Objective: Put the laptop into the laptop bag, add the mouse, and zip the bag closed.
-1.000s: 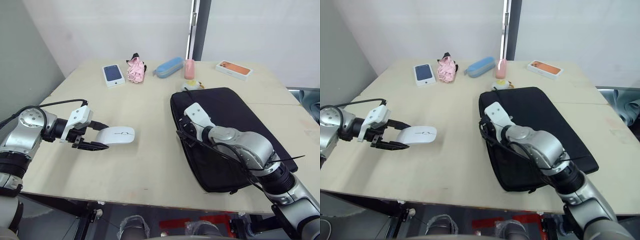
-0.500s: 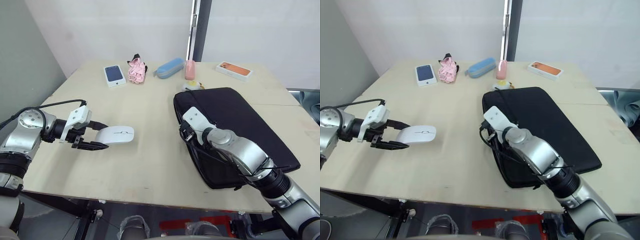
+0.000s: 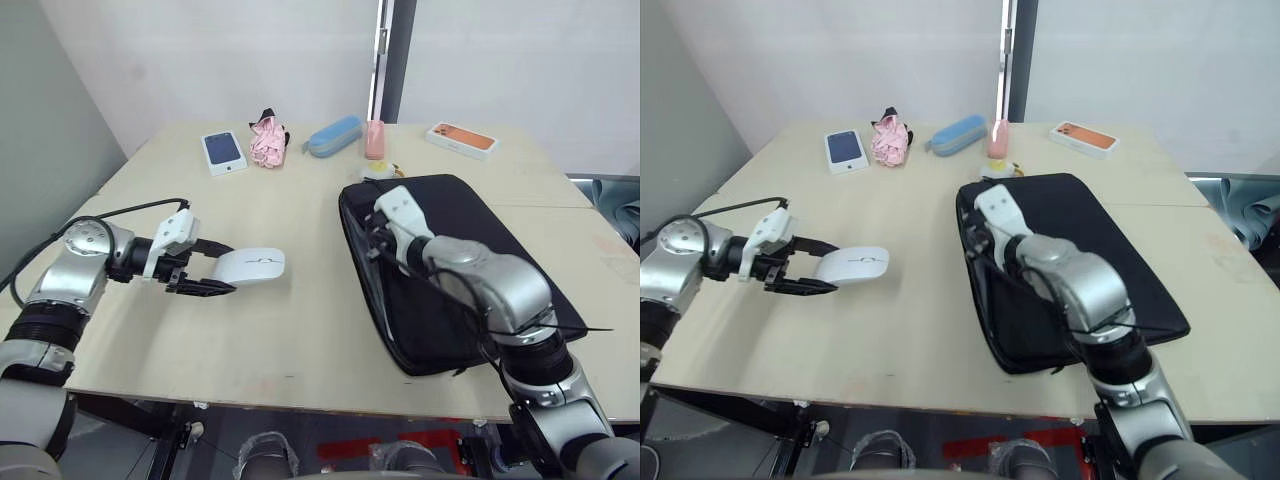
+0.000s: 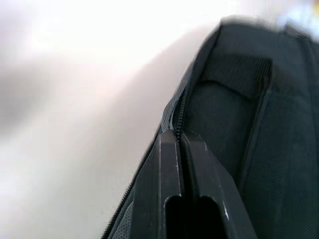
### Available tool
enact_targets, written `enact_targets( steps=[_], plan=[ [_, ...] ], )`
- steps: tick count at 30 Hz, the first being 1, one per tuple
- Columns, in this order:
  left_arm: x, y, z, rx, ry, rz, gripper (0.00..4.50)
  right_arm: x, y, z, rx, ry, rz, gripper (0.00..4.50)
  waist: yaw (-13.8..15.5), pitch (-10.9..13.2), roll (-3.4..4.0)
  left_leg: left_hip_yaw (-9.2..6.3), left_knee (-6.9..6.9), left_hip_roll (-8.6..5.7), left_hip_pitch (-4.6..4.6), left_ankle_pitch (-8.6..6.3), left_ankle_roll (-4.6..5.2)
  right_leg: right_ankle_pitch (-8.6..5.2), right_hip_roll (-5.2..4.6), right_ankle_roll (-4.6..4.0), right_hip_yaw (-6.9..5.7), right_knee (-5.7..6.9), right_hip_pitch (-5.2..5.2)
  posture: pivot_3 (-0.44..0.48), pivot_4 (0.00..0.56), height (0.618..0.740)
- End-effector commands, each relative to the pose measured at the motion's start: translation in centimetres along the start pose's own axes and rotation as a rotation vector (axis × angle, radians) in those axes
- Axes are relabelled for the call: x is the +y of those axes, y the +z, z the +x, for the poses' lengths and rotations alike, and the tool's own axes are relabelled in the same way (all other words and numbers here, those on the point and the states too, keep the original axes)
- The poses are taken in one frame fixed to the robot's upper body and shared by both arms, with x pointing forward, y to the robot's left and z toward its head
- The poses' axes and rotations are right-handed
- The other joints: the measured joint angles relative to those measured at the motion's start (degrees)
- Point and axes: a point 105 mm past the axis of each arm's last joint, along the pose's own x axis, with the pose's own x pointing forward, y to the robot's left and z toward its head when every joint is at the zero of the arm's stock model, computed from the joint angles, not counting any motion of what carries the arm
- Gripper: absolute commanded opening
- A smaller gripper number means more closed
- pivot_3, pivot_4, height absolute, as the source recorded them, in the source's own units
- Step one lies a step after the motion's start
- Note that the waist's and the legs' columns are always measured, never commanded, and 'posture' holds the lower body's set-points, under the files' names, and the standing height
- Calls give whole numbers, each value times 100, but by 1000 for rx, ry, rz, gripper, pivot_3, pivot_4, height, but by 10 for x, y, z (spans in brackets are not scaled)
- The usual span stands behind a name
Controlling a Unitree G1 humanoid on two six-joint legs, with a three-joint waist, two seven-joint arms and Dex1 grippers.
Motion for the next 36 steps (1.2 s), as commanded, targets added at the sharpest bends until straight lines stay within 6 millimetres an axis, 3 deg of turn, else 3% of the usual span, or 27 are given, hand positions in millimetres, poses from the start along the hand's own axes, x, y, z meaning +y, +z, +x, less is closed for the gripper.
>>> enact_targets(
  steps=[1, 9, 16, 22, 26, 36],
  plan=[
    [5, 13, 10, -6, -44, 56, 2812, -2, 35, -20, -116, 40, -2, 26, 17, 0, 0, -1, 0, 0, 0, 1, -1, -6, 0, -10, 0, 1, 0, 0, 150, 740],
    [27, 37, 61, -116, -36, 85, 2812, -21, 51, -39, -144, 33, -30, 26, 83, 0, -1, -2, 5, -2, -6, 3, 1, -2, -1, -5, -2, 3, -1, 0, 150, 740],
    [39, 37, 115, -99, -11, 120, 2812, -19, 51, -39, -148, 42, -34, 26, 85, 0, -2, 0, 6, -2, -7, 6, 5, 4, -1, 5, 3, 4, 3, 0, 150, 740],
    [53, 53, 156, -154, 81, 105, 2812, -20, 50, -38, -148, 29, -31, 26, 92, 2, -5, -2, 12, -3, -9, 10, 15, 11, -1, 15, 3, 5, 3, 0, 150, 740],
    [51, 65, 185, -181, 85, 94, 2812, -23, 46, -38, -140, 8, -28, 26, 100, 3, -6, -3, 12, -4, -10, 11, 16, 10, -2, 13, 3, 6, 5, 0, 150, 740],
    [44, 80, 213, -246, 71, 68, 2812, -24, 45, -39, -145, -12, -21, 26, 120, 5, -9, -1, 15, -8, -9, 26, 44, 8, -5, 9, 7, 5, 8, 0, 150, 740]
  ],
)
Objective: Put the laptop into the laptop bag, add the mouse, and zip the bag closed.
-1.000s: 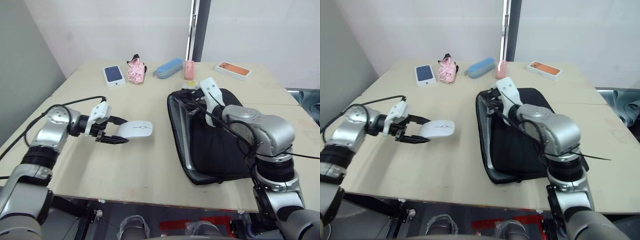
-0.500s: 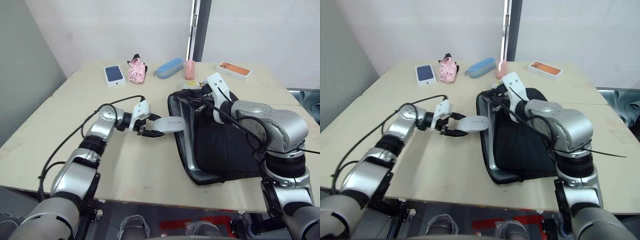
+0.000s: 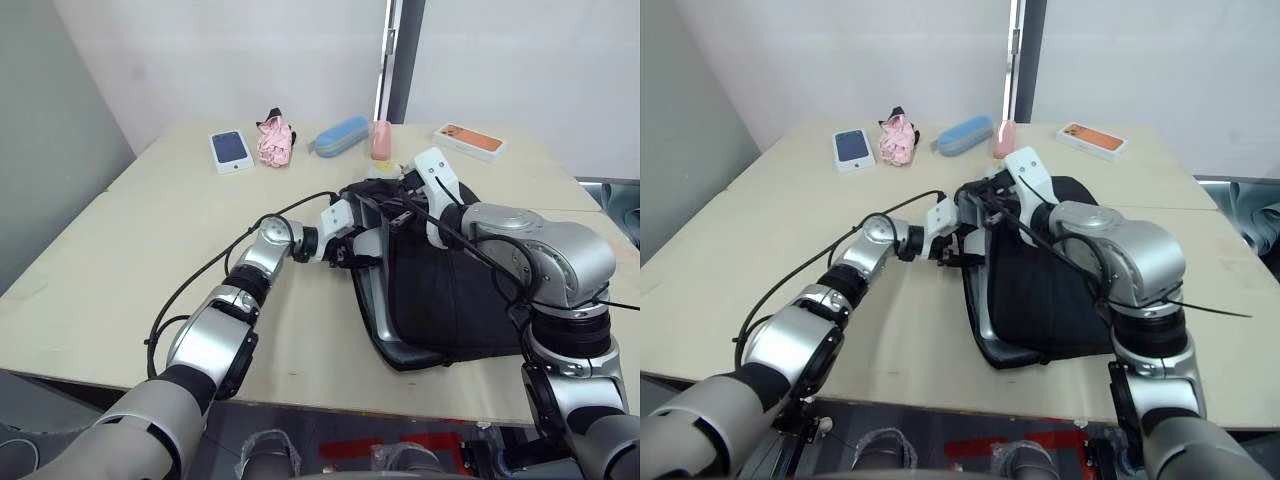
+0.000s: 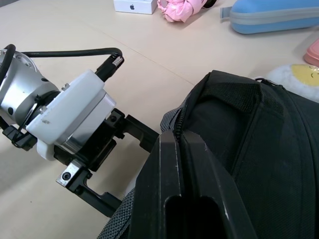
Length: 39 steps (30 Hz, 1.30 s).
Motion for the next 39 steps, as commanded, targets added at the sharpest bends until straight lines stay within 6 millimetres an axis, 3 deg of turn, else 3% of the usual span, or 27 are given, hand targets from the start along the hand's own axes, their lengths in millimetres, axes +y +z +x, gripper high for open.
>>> enact_targets(
  steps=[1, 9, 11, 13, 21, 31, 39],
  plan=[
    [5, 16, 4, -55, 20, 35, 2812, -3, 19, -11, -97, -37, -34, 26, 2, 0, 0, 0, 0, 0, 0, 0, 0, -3, 0, -5, 1, 0, 0, 0, 150, 740],
    [-1, 10, 10, -88, 39, 8, 2812, -4, 18, -10, -96, -47, -34, 26, 1, 1, -1, 1, 0, -1, 1, -1, 1, -4, 0, -7, 2, 0, 2, 0, 150, 740],
    [2, 14, 11, -133, 63, -38, 3875, -4, 18, -10, -96, -48, -33, 0, 1, 1, -1, 0, 0, -1, 1, -1, 1, -4, -1, -7, 2, 0, 2, 0, 150, 740],
    [-2, 18, 13, -170, 38, -60, 4476, -4, 19, -10, -97, -48, -33, 0, 2, 1, -1, 0, 0, -1, 1, -1, 0, -4, -1, -7, 2, 0, 2, 0, 150, 740],
    [-10, 24, 10, -254, -4, -79, 4476, -4, 20, -9, -103, -47, -29, 0, -9, 2, -3, 3, -2, -1, 2, -4, -4, -6, -1, -10, 4, -2, 1, 0, 150, 740],
    [-10, 54, -39, -440, -62, -142, 4476, -3, 17, -10, -105, -48, -20, 0, -19, 3, -1, 3, -4, -1, 3, -9, -11, -10, -2, -17, 3, -4, 0, 0, 150, 740],
    [-14, 13, -76, -172, -62, -53, 4476, -2, 17, -11, -110, -50, -14, 0, -42, 4, 1, 5, -14, 0, 4, -18, -25, -9, -1, -15, 2, -14, -5, 0, 150, 740]
  ],
)
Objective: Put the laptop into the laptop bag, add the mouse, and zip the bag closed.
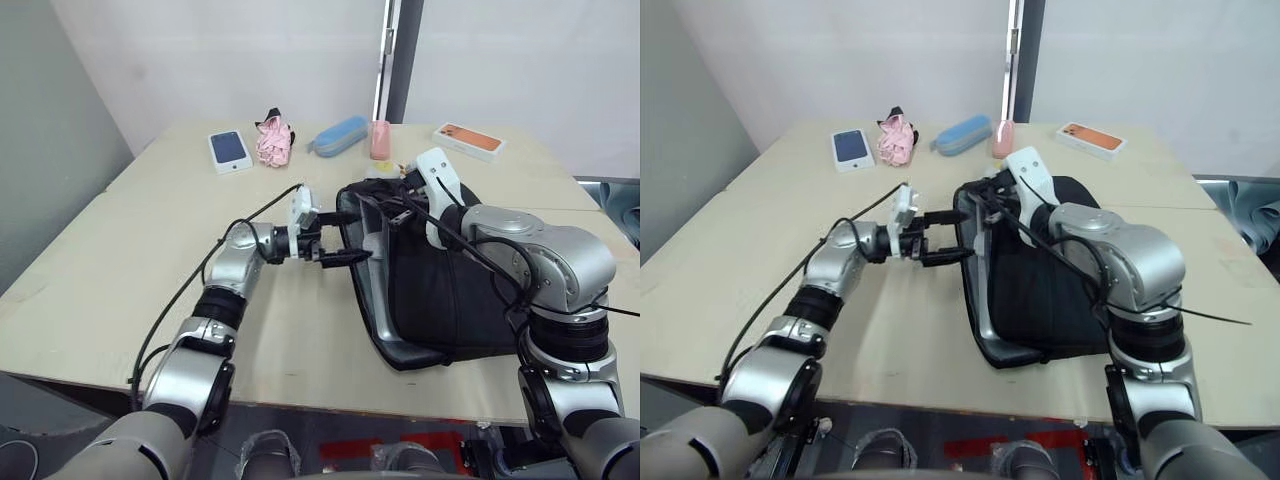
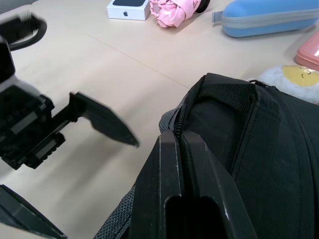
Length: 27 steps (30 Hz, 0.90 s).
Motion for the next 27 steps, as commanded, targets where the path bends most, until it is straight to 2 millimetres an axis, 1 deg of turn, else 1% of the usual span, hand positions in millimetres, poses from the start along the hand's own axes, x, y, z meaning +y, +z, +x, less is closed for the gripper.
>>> enact_targets(
  steps=[1, 3, 5, 9, 11, 14, 18, 20, 24, 27],
  plan=[
    [3, 4, -21, 83, -7, 80, 4476, -2, 15, -9, -86, -27, -24, 0, 6, 0, 0, -1, 0, 0, -1, 0, 0, 1, 0, 1, -1, -2, -1, 0, 150, 740],
    [4, 6, -39, 119, -7, 87, 4476, 0, 15, -11, -88, -21, -25, 0, 2, 1, 2, 0, -2, 0, 0, -1, -2, 2, 0, 3, -1, -6, 0, 0, 150, 740],
    [4, 13, -57, 135, -12, 75, 4476, 3, 13, -15, -90, 0, -38, 0, 3, 1, 1, 0, -7, 0, 0, -2, -3, 3, 1, 5, -2, -11, 0, 0, 150, 740],
    [-7, 28, -91, 164, -57, 10, 4476, 7, 7, -23, -78, 59, -65, 0, 11, 2, 3, 0, -25, 0, -4, -3, -6, 7, 1, 13, -8, -35, 1, 0, 150, 740],
    [-12, 31, -101, 182, -70, -16, 4476, 7, 4, -24, -68, 74, -74, 0, 12, 2, 3, 2, -39, -1, -2, -4, -8, 10, 2, 19, -10, -44, 0, 0, 150, 740],
    [-16, 36, -117, 233, -60, -33, 4476, 14, 1, -24, -53, 152, -124, 0, 7, 2, 4, 1, -44, 1, -2, -5, -11, 9, 3, 18, -14, -43, -1, 0, 150, 740],
    [-13, 41, -124, 238, -40, -27, 4476, 22, -3, -20, -33, 227, -181, 0, -2, 2, 4, 3, -44, 2, 1, -4, -14, -1, 4, 2, -11, -42, 0, 0, 150, 740],
    [-13, 41, -124, 238, -40, -29, 4476, 33, -6, -20, -30, 300, -208, 0, -15, 3, 5, 3, -39, 2, -1, -4, -13, -2, 4, 0, -10, -38, -1, 0, 150, 740],
    [-17, 41, -128, 248, -42, -53, 4476, 63, -18, -33, -19, 502, -268, 0, -47, 3, 4, 3, -41, 5, -2, -4, -13, -2, 7, 1, -12, -39, -2, 0, 150, 740],
    [-19, 44, -133, 260, -37, -84, 4476, 72, -28, -39, -8, 589, -313, 0, -62, 3, 4, 2, -49, 10, -3, -4, -13, 3, 12, 10, -15, -42, -3, 0, 150, 740]
  ],
)
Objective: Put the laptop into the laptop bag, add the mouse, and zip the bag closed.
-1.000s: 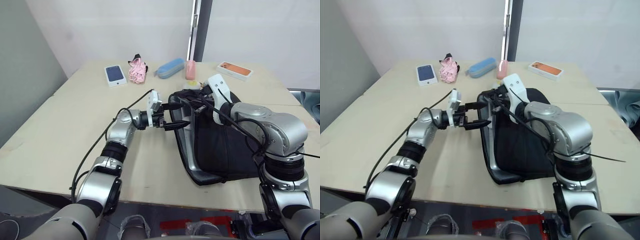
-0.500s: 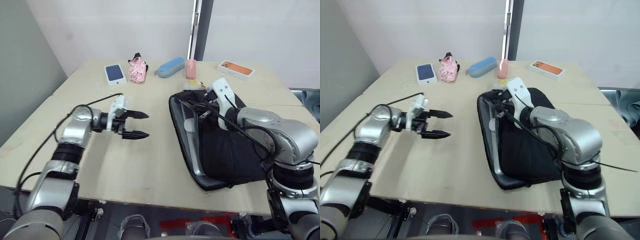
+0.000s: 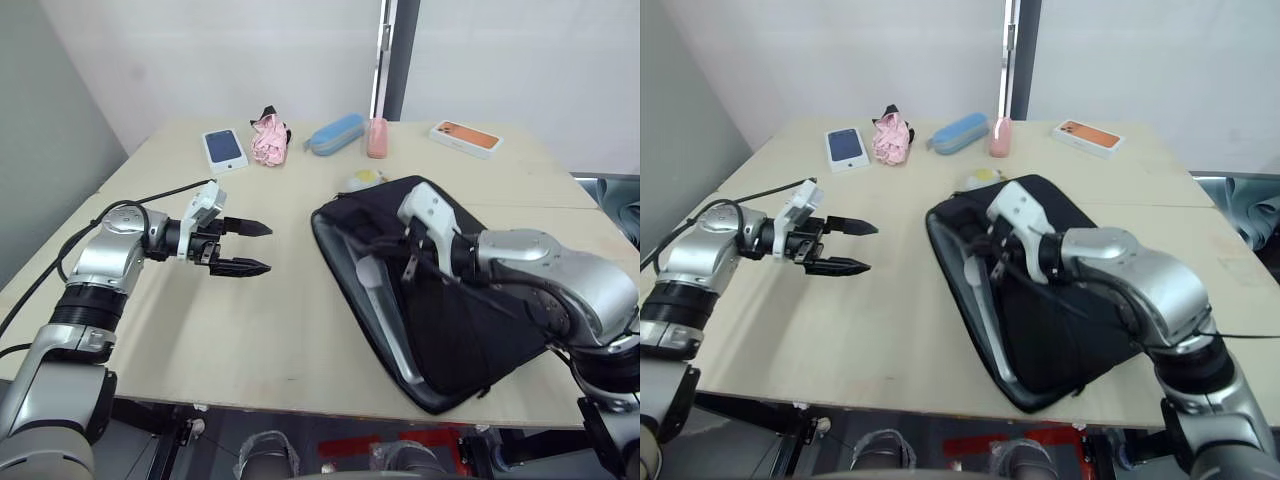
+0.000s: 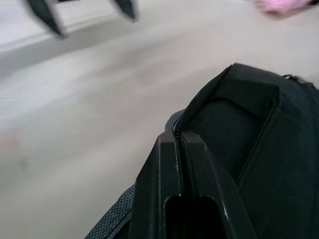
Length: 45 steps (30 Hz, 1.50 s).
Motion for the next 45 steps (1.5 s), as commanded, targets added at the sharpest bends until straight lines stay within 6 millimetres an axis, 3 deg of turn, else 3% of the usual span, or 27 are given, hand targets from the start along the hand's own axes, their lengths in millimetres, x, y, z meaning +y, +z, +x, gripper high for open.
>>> enact_targets(
  steps=[1, 4, 7, 9, 10, 15, 21, 25, 28, 31, 34, 42, 45],
  plan=[
    [-8, 9, -9, 5, -48, -12, 4476, 26, 9, -2, -47, 144, -132, 0, 1, 0, 0, 0, -1, 1, 1, 0, 0, -1, 1, -1, -1, 1, -1, 0, 150, 740],
    [-13, 6, -19, 71, -50, -40, 4476, 25, 4, 0, -41, 167, -161, 0, -5, 0, 0, 2, 4, 4, 2, -1, -2, -12, 1, -21, 3, 7, -2, 0, 150, 740],
    [-12, 4, -24, 107, -44, -30, 4476, 10, 0, 5, -21, 110, -162, 0, 3, -1, -1, 8, 13, 3, 6, -1, -2, -11, 0, -20, 11, 16, 1, 0, 150, 740],
    [-11, 5, -27, 117, -34, -9, 4476, 15, -2, -1, -27, 163, -117, 0, 17, 0, 0, 7, 21, 3, 8, -1, -1, -10, -1, -20, 12, 20, 4, 0, 150, 740],
    [-10, 6, -27, 118, -28, 0, 4500, 19, -3, -5, -24, 199, -105, 613, 29, 0, -1, 5, 28, 2, 8, 0, -1, -10, -3, -20, 11, 22, 3, 0, 150, 740],
    [-9, 6, -36, 127, 0, 9, 4500, 23, -5, -31, -22, 213, -68, 2177, 57, -1, -2, 2, 37, 1, 2, -1, 5, -9, -3, -19, 9, 21, 3, 0, 150, 740],
    [-5, 0, -52, 152, 59, 42, 4500, 9, -5, -92, -61, 26, 9, 4218, 80, -2, -4, 5, 34, 2, 2, -3, 7, -9, -3, -19, 13, 19, 4, 0, 150, 740],
    [2, -15, -63, 168, 120, 65, 4500, 10, -29, -138, -21, -181, 68, 4218, 154, -5, -7, 6, 32, 3, 2, -21, 41, -10, -4, -20, 11, 13, 6, 0, 150, 740],
    [7, -27, -70, 193, 157, 76, 4500, 21, -46, -163, 2, -292, 113, 4218, 174, -6, -9, 7, 36, 4, 2, -25, 51, -10, -5, -20, 10, 10, 5, 0, 150, 740],
    [14, -34, -65, 181, 167, 110, 4500, 38, -59, -179, 19, -360, 158, 4218, 192, -6, -9, 7, 40, 5, 4, -26, 52, -12, -6, -18, 11, 10, 10, 0, 150, 740],
    [21, -35, -50, 154, 148, 139, 4500, 50, -64, -181, 32, -375, 177, 4218, 223, -8, -10, 9, 47, 3, 9, -27, 54, -12, -11, -15, 16, 10, 16, 0, 150, 740],
    [51, -28, 24, 121, 100, 231, 4500, 82, -51, -163, -6, -300, 188, 4218, 311, -11, -16, 6, 52, -7, 10, -25, 64, -5, -18, 1, 18, 0, 29, 0, 150, 740],
    [59, -27, 47, 147, 117, 247, 4500, 91, -51, -165, -13, -299, 239, 4218, 325, -11, -17, -2, 43, -12, 3, -30, 72, -9, -22, 10, 5, -21, 28, 0, 150, 740]
  ],
)
